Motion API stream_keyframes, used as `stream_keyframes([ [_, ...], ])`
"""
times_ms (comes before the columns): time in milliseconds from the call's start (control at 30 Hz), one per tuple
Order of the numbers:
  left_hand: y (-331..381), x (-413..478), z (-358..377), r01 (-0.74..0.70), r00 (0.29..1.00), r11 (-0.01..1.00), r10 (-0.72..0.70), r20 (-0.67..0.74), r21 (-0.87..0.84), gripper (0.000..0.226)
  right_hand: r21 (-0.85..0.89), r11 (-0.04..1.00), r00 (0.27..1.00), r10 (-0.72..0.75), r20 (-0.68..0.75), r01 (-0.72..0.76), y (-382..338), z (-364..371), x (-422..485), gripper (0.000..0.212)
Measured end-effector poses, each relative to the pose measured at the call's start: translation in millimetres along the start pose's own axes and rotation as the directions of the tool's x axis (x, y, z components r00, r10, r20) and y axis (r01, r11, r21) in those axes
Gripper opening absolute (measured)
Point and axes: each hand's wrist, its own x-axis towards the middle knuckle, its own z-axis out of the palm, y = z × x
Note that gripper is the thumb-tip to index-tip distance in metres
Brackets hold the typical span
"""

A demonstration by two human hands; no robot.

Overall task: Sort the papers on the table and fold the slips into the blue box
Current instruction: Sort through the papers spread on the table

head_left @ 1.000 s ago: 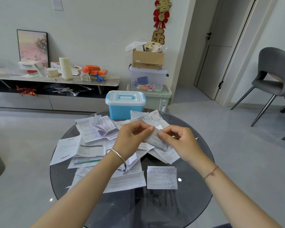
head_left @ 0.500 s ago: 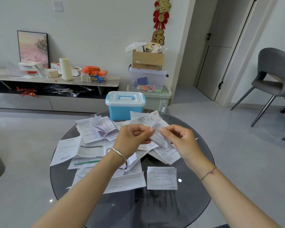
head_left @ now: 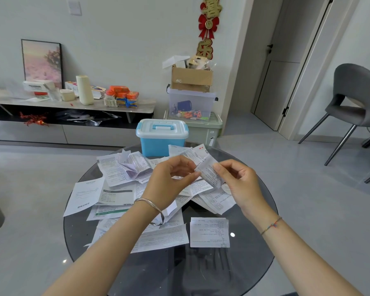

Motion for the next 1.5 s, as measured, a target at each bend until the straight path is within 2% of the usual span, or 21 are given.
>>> stream_keyframes([
  [100,-2,1,-1,-0.014,0.994,0.999,0.008,0.112,0.048,0.016,0.001,1.000,1.000,0.015,0.026,-0.015,1,0,0,0.010],
  [167,-3,2,-4,-0.008,0.992,0.998,-0.001,0.130,0.070,0.010,-0.005,0.999,0.999,0.032,0.042,-0.031,2,1,1,0.011],
  [233,-4,2,-8,0.009,0.994,0.998,-0.016,0.111,0.067,0.010,-0.018,0.999,0.998,0.042,0.055,-0.041,2,2,0,0.012],
  [333,-5,2,-7,0.055,0.993,0.998,-0.058,0.101,0.036,0.023,-0.045,0.999,0.997,0.034,0.070,-0.031,3,6,-1,0.012],
  [533,-3,2,1,0.153,0.988,0.969,-0.156,-0.002,-0.194,0.031,-0.022,0.999,0.999,0.028,0.034,-0.027,2,7,2,0.014],
  [633,-2,3,0,0.166,0.985,0.951,-0.172,0.001,-0.260,0.023,-0.013,0.999,0.998,0.037,0.042,-0.037,2,7,1,0.016],
  [833,0,2,3,0.155,0.988,0.949,-0.152,0.031,-0.276,0.020,0.031,0.995,0.995,0.091,0.039,-0.093,-2,6,0,0.012],
  [1000,1,0,-2,0.214,0.977,0.927,-0.194,0.093,-0.308,0.023,0.044,0.986,0.986,0.157,0.055,-0.159,-2,5,-1,0.010],
  [1100,3,0,-5,0.233,0.972,0.924,-0.221,0.075,-0.304,0.019,0.122,0.974,0.981,0.190,0.030,-0.192,-4,1,0,0.009],
  [1200,5,-1,-3,0.239,0.970,0.922,-0.238,0.042,-0.305,0.015,0.172,0.971,0.985,0.174,-0.019,-0.168,-5,1,0,0.006],
  [1300,2,-3,4,0.205,0.979,0.954,-0.201,0.041,-0.217,0.012,0.194,0.970,0.986,0.157,-0.052,-0.144,-3,4,-2,0.007],
  [1400,-1,-2,6,0.179,0.981,0.946,-0.192,-0.020,-0.271,0.007,0.176,0.973,0.988,0.154,0.001,-0.152,-2,6,-3,0.014],
  [1500,-2,0,4,0.160,0.979,0.916,-0.194,-0.058,-0.367,0.017,0.034,0.997,0.994,0.069,0.085,-0.072,-2,6,-4,0.003],
])
